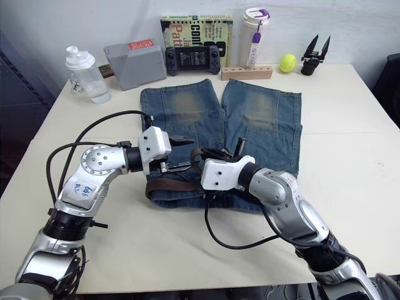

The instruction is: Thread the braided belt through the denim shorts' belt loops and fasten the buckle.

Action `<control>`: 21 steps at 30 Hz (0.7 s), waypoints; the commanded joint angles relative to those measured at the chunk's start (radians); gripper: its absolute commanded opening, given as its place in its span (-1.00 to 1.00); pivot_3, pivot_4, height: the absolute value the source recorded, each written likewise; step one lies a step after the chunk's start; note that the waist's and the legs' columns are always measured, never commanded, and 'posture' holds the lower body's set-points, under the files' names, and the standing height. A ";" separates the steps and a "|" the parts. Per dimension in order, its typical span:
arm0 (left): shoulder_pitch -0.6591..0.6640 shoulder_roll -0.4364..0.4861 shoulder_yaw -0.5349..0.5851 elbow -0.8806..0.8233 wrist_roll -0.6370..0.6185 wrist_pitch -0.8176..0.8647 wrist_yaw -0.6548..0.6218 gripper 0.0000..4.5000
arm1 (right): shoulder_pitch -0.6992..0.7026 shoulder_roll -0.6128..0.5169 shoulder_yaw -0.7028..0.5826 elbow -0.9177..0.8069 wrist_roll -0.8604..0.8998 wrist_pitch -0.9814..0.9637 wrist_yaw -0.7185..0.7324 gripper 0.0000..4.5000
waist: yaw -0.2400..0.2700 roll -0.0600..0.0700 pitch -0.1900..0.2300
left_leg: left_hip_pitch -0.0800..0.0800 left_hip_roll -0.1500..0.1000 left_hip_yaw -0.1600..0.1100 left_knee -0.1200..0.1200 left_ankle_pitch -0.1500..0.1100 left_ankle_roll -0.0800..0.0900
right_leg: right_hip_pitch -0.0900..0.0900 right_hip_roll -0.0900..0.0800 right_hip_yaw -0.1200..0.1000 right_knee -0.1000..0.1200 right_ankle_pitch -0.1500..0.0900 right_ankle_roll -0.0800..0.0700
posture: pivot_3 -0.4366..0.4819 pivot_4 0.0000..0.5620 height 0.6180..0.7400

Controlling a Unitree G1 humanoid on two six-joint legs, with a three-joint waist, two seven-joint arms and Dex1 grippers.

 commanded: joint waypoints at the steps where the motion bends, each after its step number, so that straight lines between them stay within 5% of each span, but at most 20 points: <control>1: -0.017 -0.014 0.011 0.029 0.040 -0.041 0.035 0.25 | -0.001 0.021 -0.005 -0.033 0.000 -0.031 0.007 -1.00 | 0.000 0.000 0.000 | 0.000 0.000 0.000 0.000 0.000 0.000 | 0.000 0.000 0.000 0.000 0.000 0.000 | -0.05 -0.47 0.76; 9: 0.000 -0.040 0.013 0.029 0.070 -0.058 0.055 -0.98 | 0.011 0.044 -0.019 -0.042 0.015 -0.004 0.029 -1.00 | 0.000 0.000 0.000 | 0.000 0.000 0.000 0.000 0.000 0.000 | 0.000 0.000 0.000 0.000 0.000 0.000 | -0.05 -0.47 0.76; 17: 0.045 -0.045 0.030 -0.013 0.073 -0.051 0.079 -1.00 | 0.042 0.056 -0.074 -0.065 0.014 0.077 0.022 0.53 | 0.001 0.000 0.000 | 0.000 0.000 0.000 0.000 0.000 0.000 | 0.000 0.000 0.000 0.000 0.000 0.000 | -0.05 -0.47 0.76; 21: 0.052 -0.038 0.041 -0.023 0.071 -0.049 0.081 -1.00 | 0.073 0.040 -0.107 -0.082 0.016 0.096 0.026 0.53 | 0.002 0.000 0.000 | 0.000 0.000 0.000 0.000 0.000 0.000 | 0.000 0.000 0.000 0.000 0.000 0.000 | -0.05 -0.47 0.76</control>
